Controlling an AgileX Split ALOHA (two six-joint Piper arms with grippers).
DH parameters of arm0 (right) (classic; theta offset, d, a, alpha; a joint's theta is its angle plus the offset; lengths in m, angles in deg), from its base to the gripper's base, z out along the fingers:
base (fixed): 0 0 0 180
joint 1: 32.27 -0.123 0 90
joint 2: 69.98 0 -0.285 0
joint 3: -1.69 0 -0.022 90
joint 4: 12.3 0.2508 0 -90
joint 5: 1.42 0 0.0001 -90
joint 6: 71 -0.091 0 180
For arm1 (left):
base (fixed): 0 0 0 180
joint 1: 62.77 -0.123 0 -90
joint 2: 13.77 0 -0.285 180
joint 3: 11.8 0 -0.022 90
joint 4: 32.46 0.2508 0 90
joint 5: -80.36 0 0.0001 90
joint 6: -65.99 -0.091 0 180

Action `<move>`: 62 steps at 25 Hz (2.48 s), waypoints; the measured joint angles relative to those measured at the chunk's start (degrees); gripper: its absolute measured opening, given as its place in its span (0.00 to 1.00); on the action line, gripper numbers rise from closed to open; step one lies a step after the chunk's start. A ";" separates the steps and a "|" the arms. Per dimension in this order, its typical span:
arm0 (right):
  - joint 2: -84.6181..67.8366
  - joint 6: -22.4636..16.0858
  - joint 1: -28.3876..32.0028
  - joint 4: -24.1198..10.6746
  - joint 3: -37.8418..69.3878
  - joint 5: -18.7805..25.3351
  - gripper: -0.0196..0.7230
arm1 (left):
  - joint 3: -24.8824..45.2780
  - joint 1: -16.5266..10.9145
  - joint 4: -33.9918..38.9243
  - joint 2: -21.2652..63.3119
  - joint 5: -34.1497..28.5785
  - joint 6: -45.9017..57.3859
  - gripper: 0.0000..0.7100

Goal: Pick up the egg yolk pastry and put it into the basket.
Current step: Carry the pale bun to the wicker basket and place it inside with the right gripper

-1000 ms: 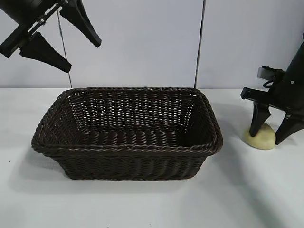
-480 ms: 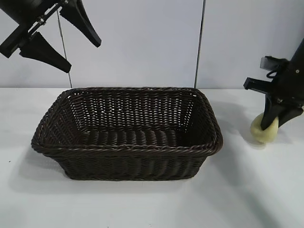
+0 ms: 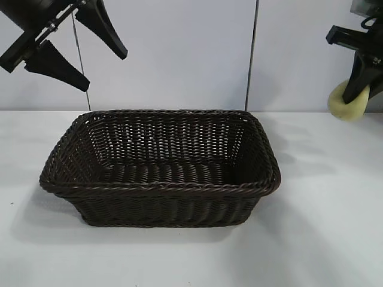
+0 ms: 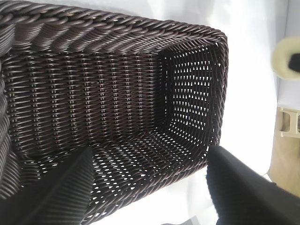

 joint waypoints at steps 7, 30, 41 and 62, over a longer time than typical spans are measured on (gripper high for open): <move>-0.53 3.13 0.00 8.09 0.00 2.49 0.14 | 0.00 0.00 0.00 0.00 0.00 0.00 0.70; 0.47 3.62 -24.94 14.89 0.06 -3.58 0.14 | 0.00 0.00 0.00 0.00 0.00 0.00 0.70; 9.83 1.44 -30.10 14.99 0.06 -11.81 0.14 | 0.00 0.00 0.00 0.00 0.00 0.00 0.70; 14.75 -0.44 -30.26 15.46 -10.47 -5.59 0.55 | 0.00 0.00 0.00 0.00 0.00 0.00 0.70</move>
